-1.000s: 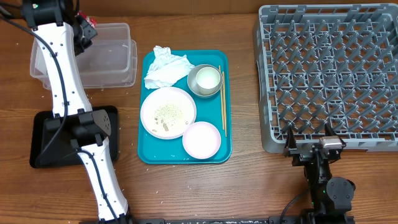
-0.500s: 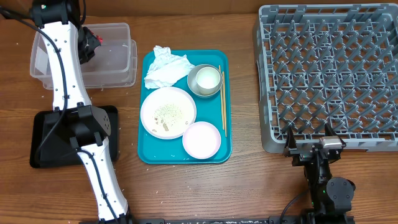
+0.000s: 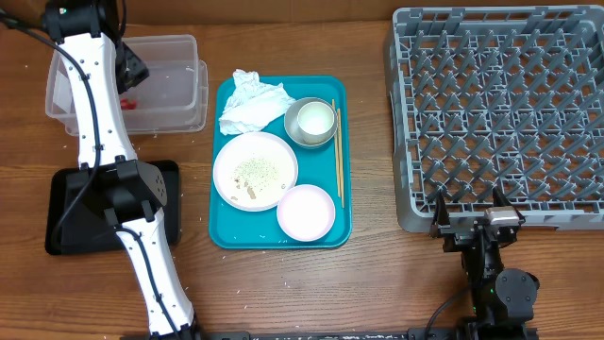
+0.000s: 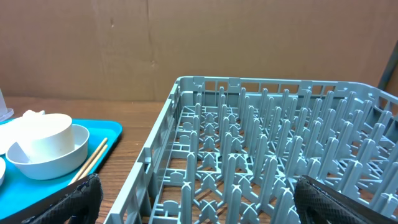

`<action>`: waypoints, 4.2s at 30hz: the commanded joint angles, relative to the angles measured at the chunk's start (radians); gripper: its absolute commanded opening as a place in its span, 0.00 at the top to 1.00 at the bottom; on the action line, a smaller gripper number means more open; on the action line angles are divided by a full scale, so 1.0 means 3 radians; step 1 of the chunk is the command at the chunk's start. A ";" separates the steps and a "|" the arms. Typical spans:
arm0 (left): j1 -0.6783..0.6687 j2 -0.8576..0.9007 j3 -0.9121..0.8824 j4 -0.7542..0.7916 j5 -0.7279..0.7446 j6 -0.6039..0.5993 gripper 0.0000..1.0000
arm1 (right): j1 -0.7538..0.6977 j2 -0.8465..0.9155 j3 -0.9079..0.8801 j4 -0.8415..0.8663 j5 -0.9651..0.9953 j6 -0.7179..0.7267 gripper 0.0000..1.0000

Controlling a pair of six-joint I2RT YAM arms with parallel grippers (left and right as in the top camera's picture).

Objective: Sort waste into correct bins and load items into the dishwasher

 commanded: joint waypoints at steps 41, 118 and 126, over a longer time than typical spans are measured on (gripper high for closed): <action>-0.1127 0.0628 -0.0629 0.0738 0.1362 0.2347 0.53 | -0.0014 -0.0027 -0.0034 0.0019 0.0017 -0.0025 0.00; -0.1278 -0.0120 -0.1301 0.1253 0.0779 0.1623 0.21 | -0.0014 -0.0027 -0.0034 0.0019 0.0017 -0.0025 0.00; -0.1283 -0.0120 -0.1954 0.1879 0.0851 0.1462 0.20 | -0.0014 -0.0027 -0.0034 0.0019 0.0017 -0.0025 0.00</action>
